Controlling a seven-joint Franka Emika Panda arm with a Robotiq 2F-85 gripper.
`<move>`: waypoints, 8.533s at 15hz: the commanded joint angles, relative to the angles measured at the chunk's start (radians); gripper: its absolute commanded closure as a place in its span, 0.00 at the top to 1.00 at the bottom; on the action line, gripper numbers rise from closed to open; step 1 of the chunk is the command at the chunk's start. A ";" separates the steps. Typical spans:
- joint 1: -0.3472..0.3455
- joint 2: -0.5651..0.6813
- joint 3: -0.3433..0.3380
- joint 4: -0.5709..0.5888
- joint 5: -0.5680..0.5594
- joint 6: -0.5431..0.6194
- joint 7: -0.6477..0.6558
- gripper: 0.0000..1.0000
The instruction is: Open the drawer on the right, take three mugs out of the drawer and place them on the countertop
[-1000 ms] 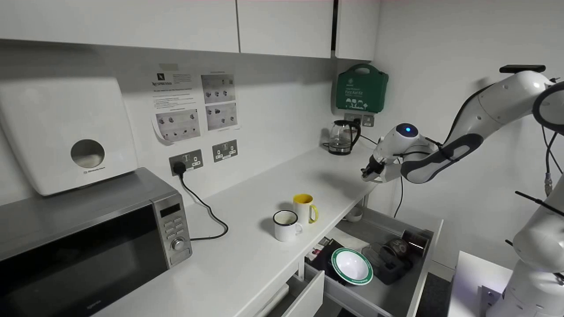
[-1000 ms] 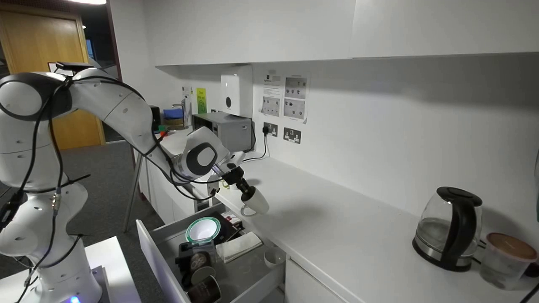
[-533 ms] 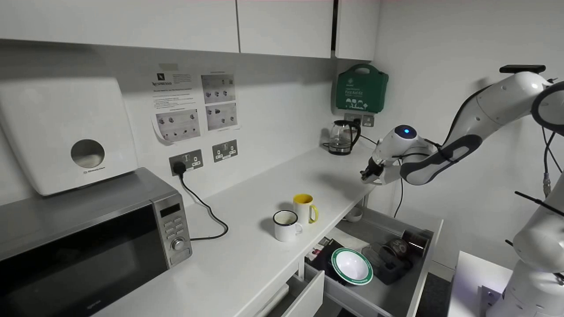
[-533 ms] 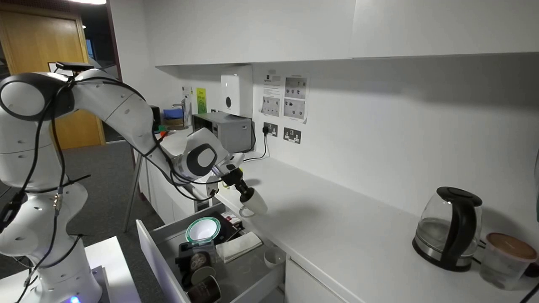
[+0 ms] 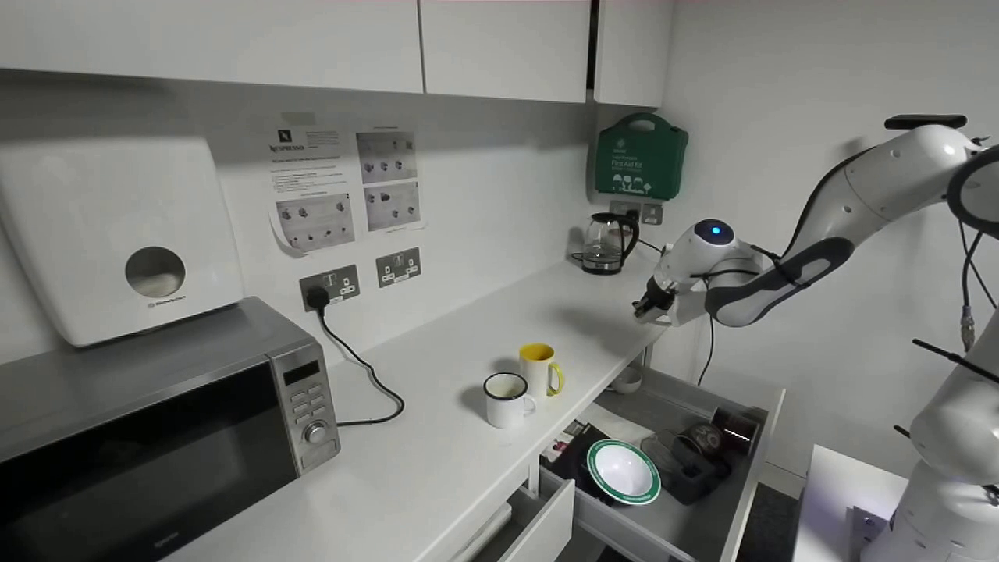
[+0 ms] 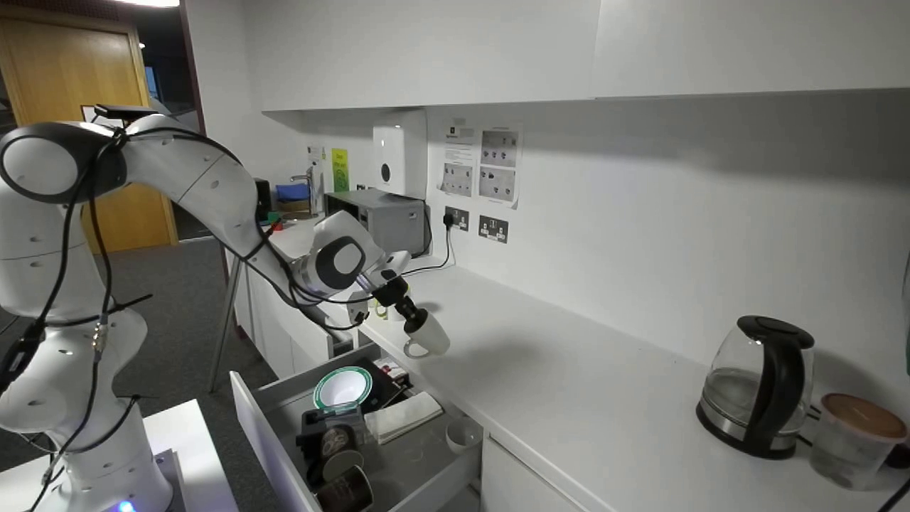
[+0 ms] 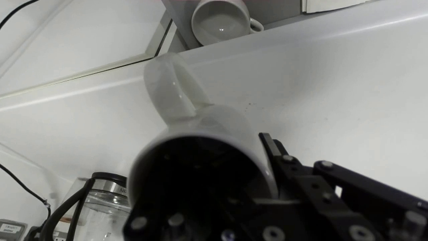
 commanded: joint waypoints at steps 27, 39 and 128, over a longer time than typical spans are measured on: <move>0.407 -0.045 -0.153 0.227 0.258 -0.578 -0.498 0.02; 0.474 0.003 -0.138 0.307 0.299 -0.659 -0.572 0.02; 0.490 0.577 -0.173 0.904 0.665 -0.919 -0.873 0.49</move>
